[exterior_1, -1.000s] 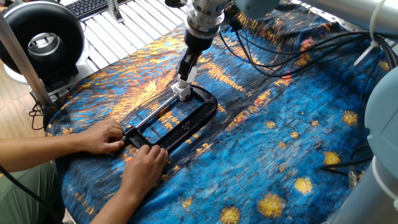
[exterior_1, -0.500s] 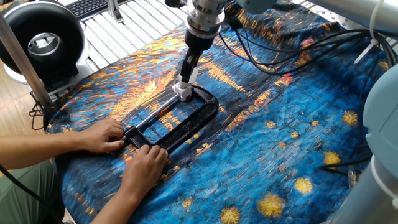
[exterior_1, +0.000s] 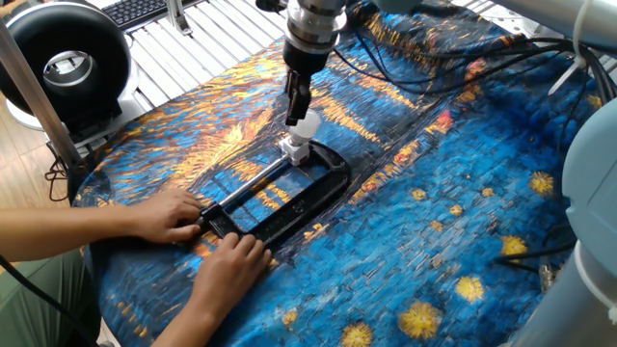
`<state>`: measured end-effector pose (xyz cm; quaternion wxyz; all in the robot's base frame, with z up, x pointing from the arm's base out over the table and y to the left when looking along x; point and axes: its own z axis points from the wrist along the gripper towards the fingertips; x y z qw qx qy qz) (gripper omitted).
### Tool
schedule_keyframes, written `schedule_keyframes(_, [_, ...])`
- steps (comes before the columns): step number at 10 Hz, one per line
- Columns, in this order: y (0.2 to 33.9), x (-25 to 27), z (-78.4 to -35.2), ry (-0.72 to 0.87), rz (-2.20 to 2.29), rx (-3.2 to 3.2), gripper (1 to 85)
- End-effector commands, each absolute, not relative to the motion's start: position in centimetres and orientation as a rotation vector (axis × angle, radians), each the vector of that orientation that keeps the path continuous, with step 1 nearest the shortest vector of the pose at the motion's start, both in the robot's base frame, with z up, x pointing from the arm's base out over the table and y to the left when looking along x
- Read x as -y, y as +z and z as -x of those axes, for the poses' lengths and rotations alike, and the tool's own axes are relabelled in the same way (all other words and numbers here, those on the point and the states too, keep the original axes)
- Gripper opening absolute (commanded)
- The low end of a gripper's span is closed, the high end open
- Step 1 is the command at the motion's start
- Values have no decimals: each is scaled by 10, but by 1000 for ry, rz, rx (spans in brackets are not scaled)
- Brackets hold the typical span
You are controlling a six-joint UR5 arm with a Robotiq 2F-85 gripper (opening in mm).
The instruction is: Install the light bulb by rotating it
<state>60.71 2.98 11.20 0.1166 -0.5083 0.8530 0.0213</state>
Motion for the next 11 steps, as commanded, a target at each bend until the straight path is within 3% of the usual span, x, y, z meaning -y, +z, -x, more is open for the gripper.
schedule_keyframes(1, [118, -27, -604, 0, 1669, -2349, 753])
schedule_keyframes(11, [121, -20, -582, -9, 1718, -2339, 783])
